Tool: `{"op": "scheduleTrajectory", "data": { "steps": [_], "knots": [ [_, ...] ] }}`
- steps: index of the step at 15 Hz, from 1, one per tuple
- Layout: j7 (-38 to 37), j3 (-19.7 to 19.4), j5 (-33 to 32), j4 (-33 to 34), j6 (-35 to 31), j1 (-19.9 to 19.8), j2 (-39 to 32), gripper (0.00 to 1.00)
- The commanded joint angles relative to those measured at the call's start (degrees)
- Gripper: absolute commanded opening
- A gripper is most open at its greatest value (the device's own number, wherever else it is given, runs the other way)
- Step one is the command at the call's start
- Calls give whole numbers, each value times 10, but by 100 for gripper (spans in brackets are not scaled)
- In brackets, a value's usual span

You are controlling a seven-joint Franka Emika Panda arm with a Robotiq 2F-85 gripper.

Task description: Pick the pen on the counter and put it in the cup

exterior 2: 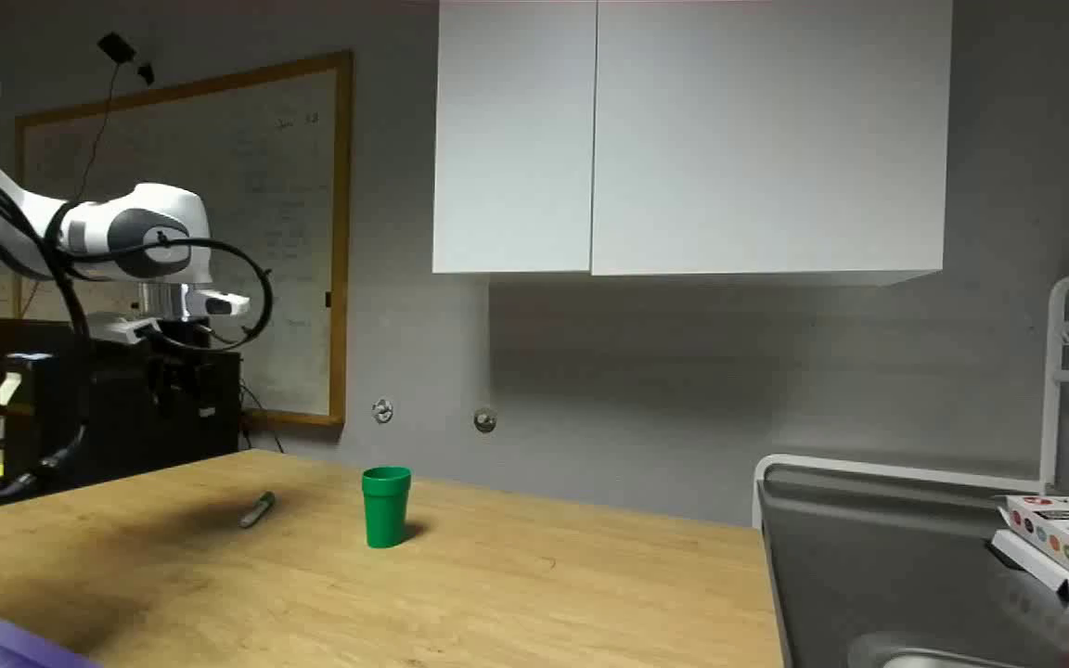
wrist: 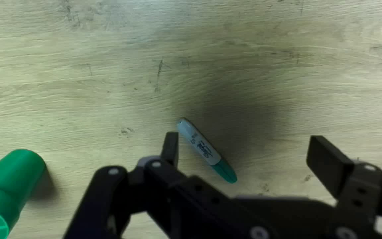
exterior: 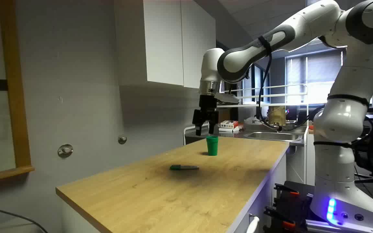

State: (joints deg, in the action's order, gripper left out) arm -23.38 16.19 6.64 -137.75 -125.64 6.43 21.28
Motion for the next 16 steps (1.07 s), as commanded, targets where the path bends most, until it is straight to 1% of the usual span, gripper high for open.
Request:
{"op": "scheduleTrajectory", "data": {
  "steps": [1, 14, 16],
  "knots": [
    [-2, -7, -3, 1, 1, 7, -1, 100],
    [-2, -7, -3, 1, 1, 7, -1, 100],
    [4, -11, -7, 8, 2, 4, -10, 100]
  ]
}}
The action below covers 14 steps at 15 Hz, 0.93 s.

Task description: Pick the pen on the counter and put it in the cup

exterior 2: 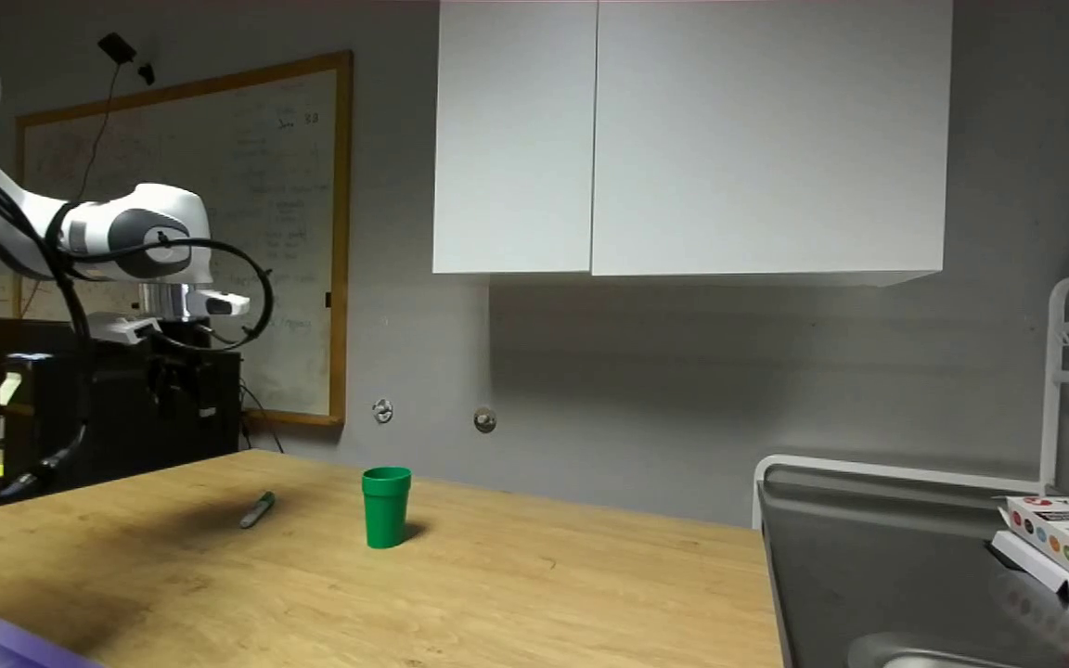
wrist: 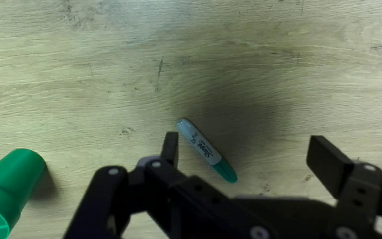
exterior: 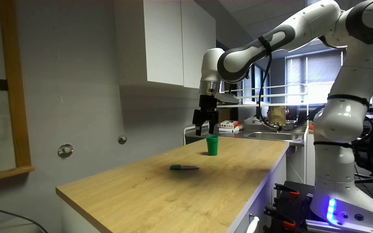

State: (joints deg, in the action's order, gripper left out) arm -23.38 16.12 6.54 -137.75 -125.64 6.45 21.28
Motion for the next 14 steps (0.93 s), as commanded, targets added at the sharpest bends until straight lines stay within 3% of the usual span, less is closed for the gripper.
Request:
{"op": "scheduleTrajectory", "data": {
  "steps": [1, 7, 14],
  "knots": [
    [6, -12, -10, 12, 1, 1, -14, 100],
    [54, -27, -73, 64, 8, -10, -77, 100],
    [207, -33, -103, 171, 19, 19, -202, 100]
  ]
}}
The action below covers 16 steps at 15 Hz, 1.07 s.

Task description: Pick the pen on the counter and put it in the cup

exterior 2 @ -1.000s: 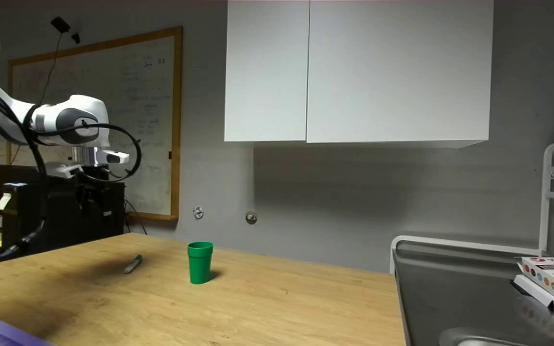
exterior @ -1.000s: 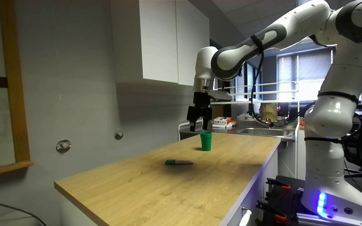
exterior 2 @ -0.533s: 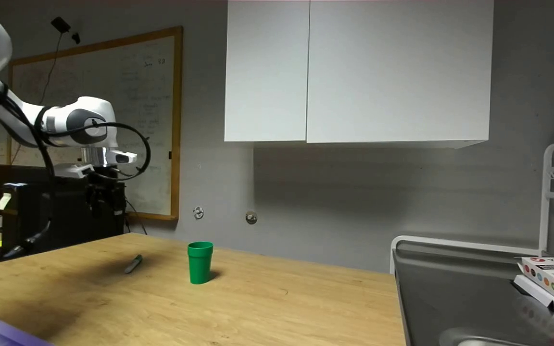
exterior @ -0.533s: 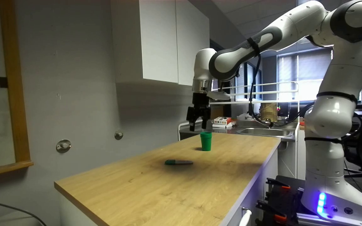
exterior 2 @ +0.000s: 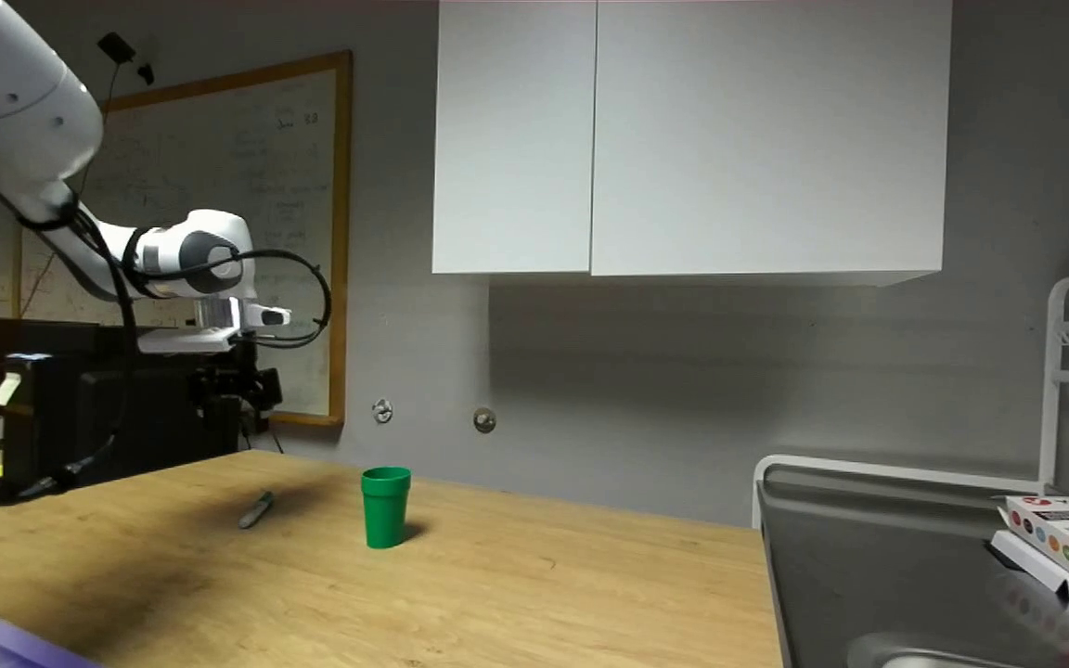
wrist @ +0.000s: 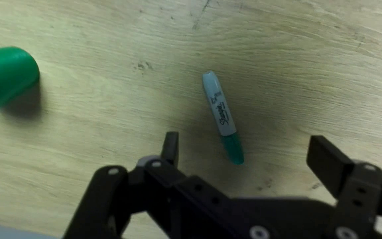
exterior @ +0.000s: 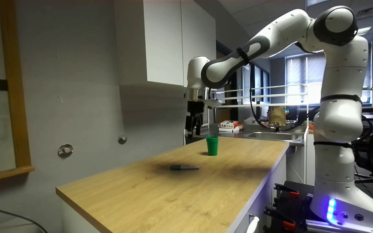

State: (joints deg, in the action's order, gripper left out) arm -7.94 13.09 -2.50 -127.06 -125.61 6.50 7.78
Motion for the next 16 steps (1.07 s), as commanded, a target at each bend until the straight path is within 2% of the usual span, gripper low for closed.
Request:
{"op": "scheduleTrajectory", "data": {
  "steps": [1, 8, 16],
  "knots": [
    [68, -2, -15, 79, 24, 23, -86, 100],
    [113, -11, -56, 156, 73, 43, -210, 100],
    [157, -26, -67, 209, 111, 42, -288, 100]
  ]
}}
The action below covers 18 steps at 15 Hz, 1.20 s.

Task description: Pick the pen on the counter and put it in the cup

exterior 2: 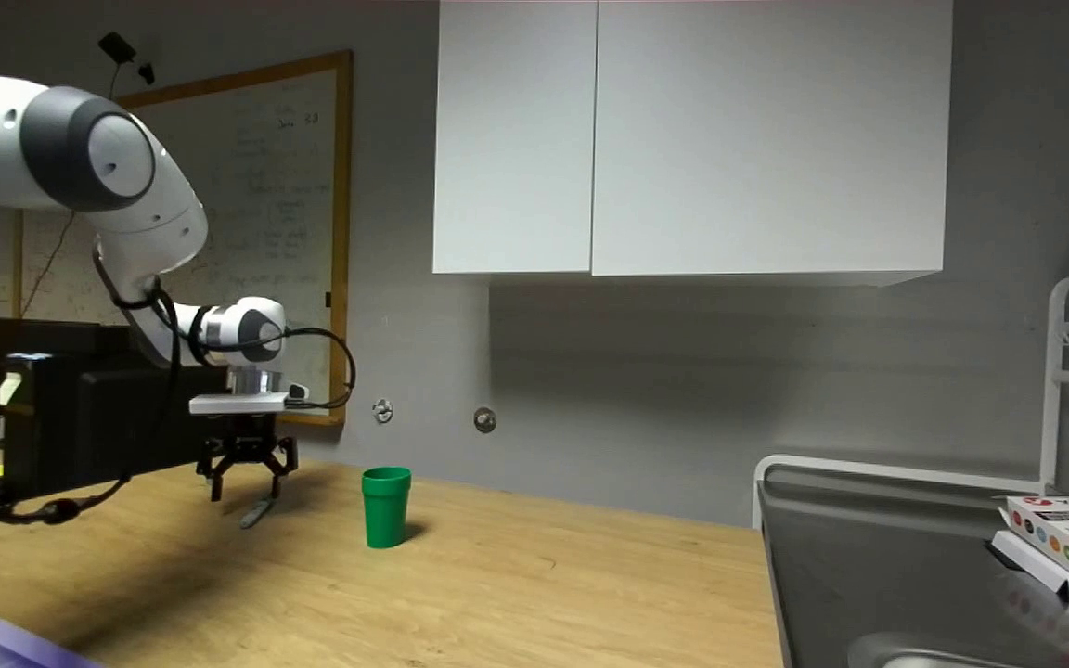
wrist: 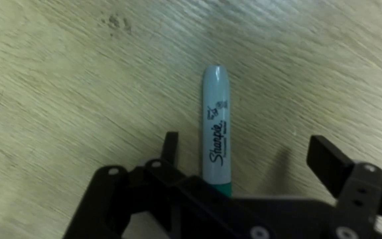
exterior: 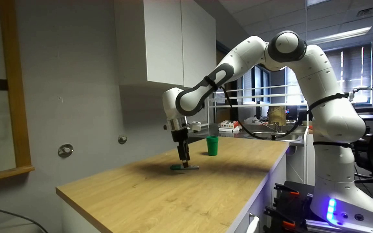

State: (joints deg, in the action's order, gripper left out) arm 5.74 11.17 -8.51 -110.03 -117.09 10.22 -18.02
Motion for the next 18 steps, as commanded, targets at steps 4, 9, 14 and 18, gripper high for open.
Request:
{"op": "scheduleTrajectory", "data": {
  "steps": [4, 9, 14, 18],
  "knots": [
    [36, -10, -5, 58, 36, 3, -46, 100],
    [49, -14, -4, 72, 36, 1, -60, 100],
    [54, -17, -5, 78, 39, 1, -73, 100],
    [50, -19, -11, 80, 37, 3, -76, 60]
  ]
}}
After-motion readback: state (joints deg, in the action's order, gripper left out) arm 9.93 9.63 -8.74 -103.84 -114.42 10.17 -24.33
